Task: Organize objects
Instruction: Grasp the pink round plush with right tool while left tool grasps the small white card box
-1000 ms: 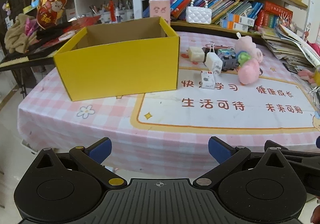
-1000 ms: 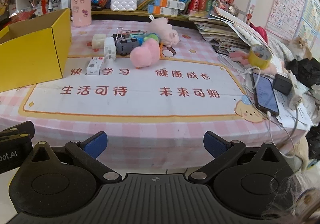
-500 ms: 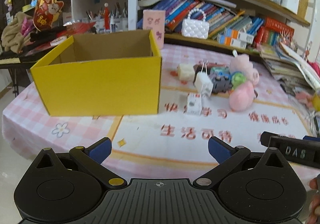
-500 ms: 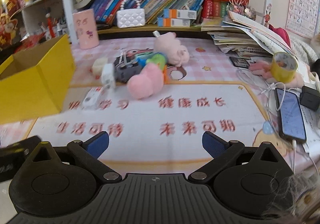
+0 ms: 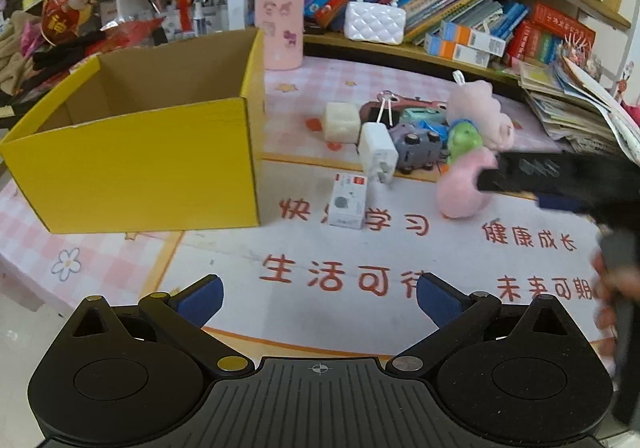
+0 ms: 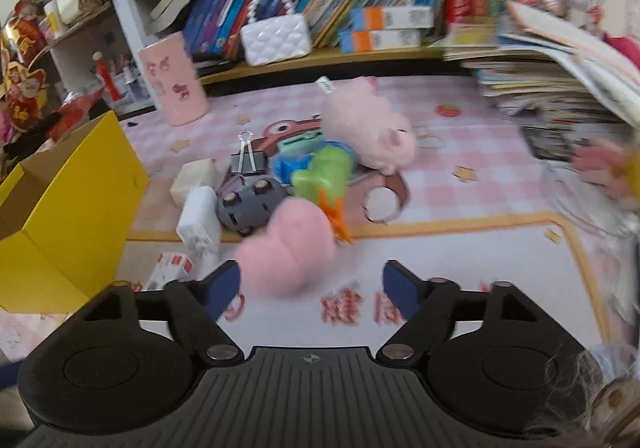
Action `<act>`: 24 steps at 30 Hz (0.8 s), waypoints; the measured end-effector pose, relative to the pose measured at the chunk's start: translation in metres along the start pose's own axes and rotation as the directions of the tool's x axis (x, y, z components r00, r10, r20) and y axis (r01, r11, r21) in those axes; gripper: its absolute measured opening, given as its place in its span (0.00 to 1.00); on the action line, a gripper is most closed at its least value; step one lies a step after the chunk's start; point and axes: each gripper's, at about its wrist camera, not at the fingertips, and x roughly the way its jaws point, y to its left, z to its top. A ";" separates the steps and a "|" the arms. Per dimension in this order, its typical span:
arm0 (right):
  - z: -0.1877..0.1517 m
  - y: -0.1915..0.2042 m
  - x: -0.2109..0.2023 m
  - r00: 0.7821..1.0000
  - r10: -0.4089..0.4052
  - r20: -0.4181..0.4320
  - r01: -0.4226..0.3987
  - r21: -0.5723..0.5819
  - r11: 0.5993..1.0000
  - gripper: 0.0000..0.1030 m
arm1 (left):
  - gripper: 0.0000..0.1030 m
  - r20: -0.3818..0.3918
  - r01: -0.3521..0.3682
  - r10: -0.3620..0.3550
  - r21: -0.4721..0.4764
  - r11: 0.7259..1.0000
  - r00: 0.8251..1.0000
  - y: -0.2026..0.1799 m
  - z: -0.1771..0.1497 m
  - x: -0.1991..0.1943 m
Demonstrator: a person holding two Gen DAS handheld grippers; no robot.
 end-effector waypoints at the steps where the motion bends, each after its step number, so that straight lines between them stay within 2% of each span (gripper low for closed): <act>1: 0.005 0.001 0.006 1.000 0.014 -0.001 -0.014 -0.013 1.000 0.70 | 1.00 -0.009 -0.004 0.004 -0.002 1.000 1.000 -0.001 0.000 0.002; 5: 0.018 0.002 0.032 0.999 0.023 -0.025 -0.024 -0.016 1.000 0.69 | 0.98 -0.032 -0.002 0.001 -0.039 0.999 0.999 -0.001 0.006 0.008; 9: 0.024 0.000 0.054 0.998 0.038 -0.045 -0.038 -0.014 0.999 0.69 | 0.83 -0.052 -0.022 0.021 -0.022 1.000 0.998 -0.011 0.012 0.020; 10: 0.024 -0.002 0.057 0.997 0.049 -0.060 -0.049 -0.005 0.999 0.66 | 0.79 -0.054 -0.024 0.023 -0.014 1.000 0.998 -0.014 0.013 0.023; 11: 0.025 -0.004 0.060 0.995 0.061 -0.075 -0.061 0.007 0.998 0.52 | 0.77 -0.055 -0.023 0.023 -0.006 1.000 0.998 -0.017 0.015 0.027; 12: 0.026 -0.007 0.062 0.992 0.081 -0.094 -0.079 0.018 0.997 0.42 | 0.69 -0.054 -0.022 0.022 0.001 1.000 0.998 -0.019 0.017 0.030; 14: 0.031 -0.012 0.061 0.988 0.098 -0.116 -0.096 0.026 0.995 0.42 | 0.56 -0.050 -0.026 0.027 0.020 0.999 0.998 -0.026 0.023 0.038; 15: 0.032 -0.014 0.057 0.988 0.110 -0.107 -0.108 0.030 0.994 0.42 | 0.47 -0.044 -0.026 0.028 0.029 0.999 0.999 -0.029 0.026 0.045; 17: 0.035 -0.019 0.045 0.990 0.123 -0.071 -0.122 0.022 0.992 0.42 | 0.40 -0.041 -0.038 0.039 0.035 0.999 0.998 -0.033 0.033 0.056; 20: 0.035 -0.022 0.026 0.993 0.110 -0.034 -0.111 -0.026 0.993 0.42 | 0.39 -0.037 -0.062 0.063 0.028 0.998 0.997 -0.036 0.042 0.076; 24: 0.028 -0.021 0.011 0.993 0.116 -0.027 -0.118 -0.070 0.991 0.42 | 0.39 -0.039 -0.073 0.074 0.027 0.997 0.996 -0.038 0.053 0.095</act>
